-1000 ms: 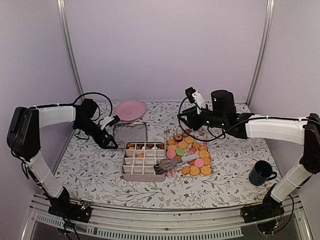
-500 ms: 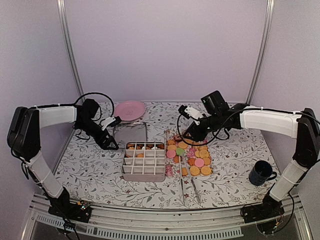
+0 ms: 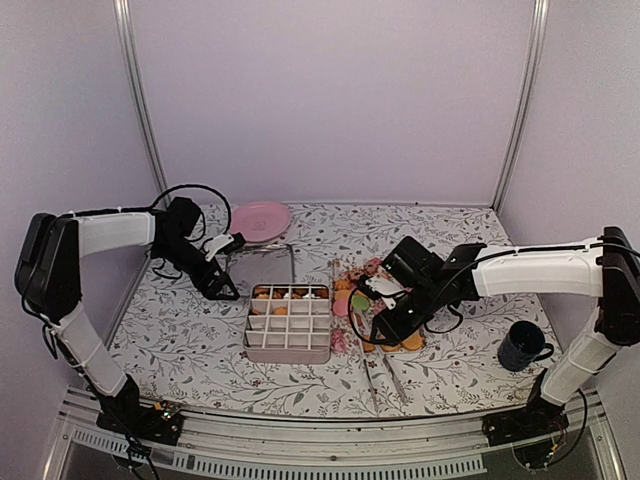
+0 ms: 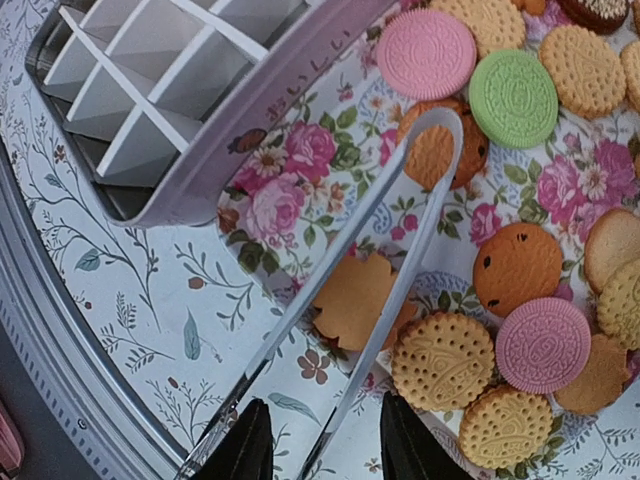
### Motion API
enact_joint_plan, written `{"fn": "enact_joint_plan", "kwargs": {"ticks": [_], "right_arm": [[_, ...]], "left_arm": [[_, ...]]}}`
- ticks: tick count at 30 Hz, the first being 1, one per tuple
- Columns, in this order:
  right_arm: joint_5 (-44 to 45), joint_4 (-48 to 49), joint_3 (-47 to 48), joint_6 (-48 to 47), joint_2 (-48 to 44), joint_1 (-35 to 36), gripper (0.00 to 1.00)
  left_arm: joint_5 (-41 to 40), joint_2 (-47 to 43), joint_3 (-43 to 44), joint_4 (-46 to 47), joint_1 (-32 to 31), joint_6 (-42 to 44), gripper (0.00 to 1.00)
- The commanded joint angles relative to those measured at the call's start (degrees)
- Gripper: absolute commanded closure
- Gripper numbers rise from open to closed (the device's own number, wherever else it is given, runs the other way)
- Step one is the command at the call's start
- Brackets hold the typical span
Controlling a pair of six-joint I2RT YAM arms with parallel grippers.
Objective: Pack the cookies
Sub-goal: Pick up the clamp from the corner of the board.
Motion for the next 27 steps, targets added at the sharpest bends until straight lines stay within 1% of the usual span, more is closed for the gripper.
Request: {"fn": "enact_joint_plan", "kwargs": {"ticks": [1, 4, 8, 18, 22, 27], "right_arm": [[-1.14, -3.68, -1.36, 3.76, -0.40, 0.64, 0.64], [-1.74, -4.21, -1.72, 2.87, 0.15, 0.86, 0.68], [0.75, -5.16, -1.53, 1.92, 1.93, 0.89, 0.72], [2.08, -3.00, -1.91, 1.05, 4.82, 0.93, 0.74], [2.69, -2.58, -1.72, 1.05, 5.67, 0.94, 0.79], [2.80, -2.78, -1.73, 1.60, 5.79, 0.96, 0.79]], "left_arm": [[0.35, -1.89, 1.09, 0.13, -0.54, 0.48, 0.01], [0.38, -2.31, 1.04, 0.14, -0.53, 0.39, 0.01], [0.33, -2.65, 0.95, 0.13, -0.49, 0.48, 0.01], [0.55, -3.32, 0.98, -0.48, -0.04, 0.48, 0.01], [0.43, -3.52, 0.91, -0.79, 0.08, 0.52, 0.01], [0.77, -3.53, 1.12, -0.99, 0.29, 0.52, 0.01]]}}
